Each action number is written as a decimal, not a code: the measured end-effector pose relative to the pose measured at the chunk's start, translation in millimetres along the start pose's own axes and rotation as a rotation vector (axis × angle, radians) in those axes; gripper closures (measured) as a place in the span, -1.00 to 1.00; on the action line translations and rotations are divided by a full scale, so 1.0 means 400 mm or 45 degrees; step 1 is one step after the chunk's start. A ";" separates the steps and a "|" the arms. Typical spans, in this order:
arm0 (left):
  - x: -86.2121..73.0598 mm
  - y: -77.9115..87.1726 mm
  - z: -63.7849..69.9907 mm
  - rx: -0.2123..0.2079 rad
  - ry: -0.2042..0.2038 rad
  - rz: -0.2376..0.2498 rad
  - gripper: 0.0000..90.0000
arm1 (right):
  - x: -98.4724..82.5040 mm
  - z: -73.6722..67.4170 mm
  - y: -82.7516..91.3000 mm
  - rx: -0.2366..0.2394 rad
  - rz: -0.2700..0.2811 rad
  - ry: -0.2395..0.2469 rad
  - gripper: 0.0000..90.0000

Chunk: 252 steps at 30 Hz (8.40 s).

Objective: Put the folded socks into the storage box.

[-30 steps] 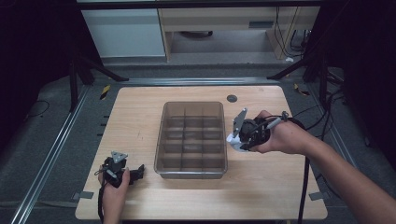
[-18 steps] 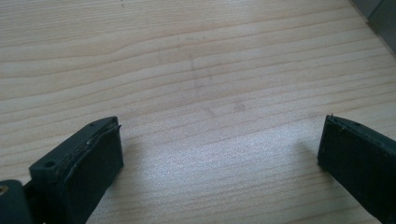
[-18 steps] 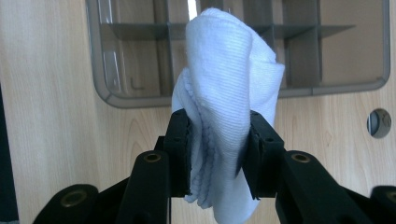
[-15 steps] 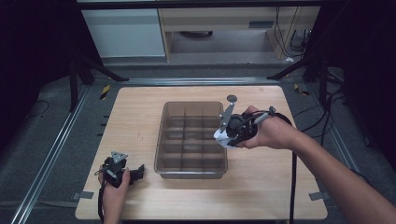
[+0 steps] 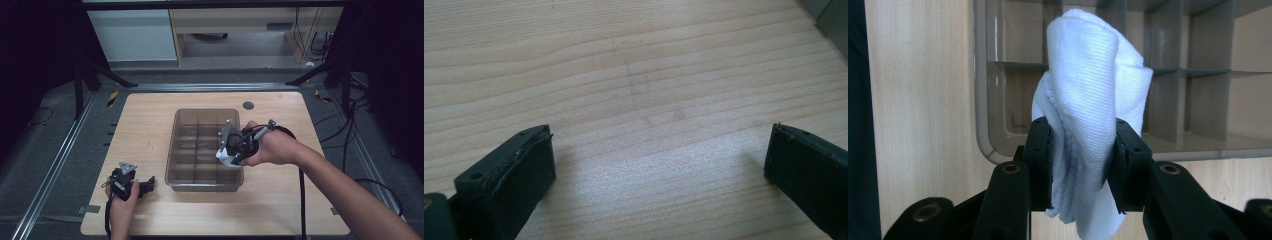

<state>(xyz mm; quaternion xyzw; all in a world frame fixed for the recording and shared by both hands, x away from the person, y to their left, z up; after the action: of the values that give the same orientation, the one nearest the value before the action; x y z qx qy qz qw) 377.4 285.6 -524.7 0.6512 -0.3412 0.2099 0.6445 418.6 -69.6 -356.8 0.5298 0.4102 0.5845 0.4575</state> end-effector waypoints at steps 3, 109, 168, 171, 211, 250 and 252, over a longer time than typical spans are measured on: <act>0.000 0.000 0.000 0.000 0.000 0.000 -1.00 | 0.008 -0.004 -0.009 0.015 -0.006 0.008 0.47; 0.001 -0.001 0.000 -0.004 -0.003 0.002 -1.00 | 0.058 0.008 -0.141 0.167 -0.132 0.006 0.96; 0.001 -0.001 0.001 -0.004 -0.004 0.003 -1.00 | 0.064 -0.008 -0.199 0.166 -0.142 -0.009 1.00; 0.001 -0.001 0.001 -0.004 -0.004 0.003 -1.00 | 0.055 -0.006 -0.202 0.180 -0.117 -0.018 1.00; 0.002 -0.002 0.001 -0.005 -0.006 0.003 -1.00 | 0.021 -0.013 -0.173 0.168 -0.059 -0.046 0.98; 0.001 -0.001 0.001 -0.005 -0.007 0.002 -1.00 | 0.012 -0.009 -0.232 0.170 -0.096 -0.056 1.00; 0.001 -0.001 0.001 -0.005 -0.008 0.002 -1.00 | 0.011 -0.010 -0.236 0.171 -0.104 -0.063 1.00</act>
<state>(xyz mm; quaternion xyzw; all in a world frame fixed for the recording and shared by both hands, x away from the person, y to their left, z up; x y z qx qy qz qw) 378.1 285.0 -524.7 0.6504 -0.3441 0.2076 0.6446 423.9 -42.0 -447.3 0.5563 0.4584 0.5233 0.4545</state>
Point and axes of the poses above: each handheld gripper's, and its own axes: y roughly backward along the jaws, x roughly out of its top, z roughly to its right, the point moved 2 cm from there along -y, roughly forward along the jaws, and after that the axes turned 5 degrees about x, right-handed, at the moved point
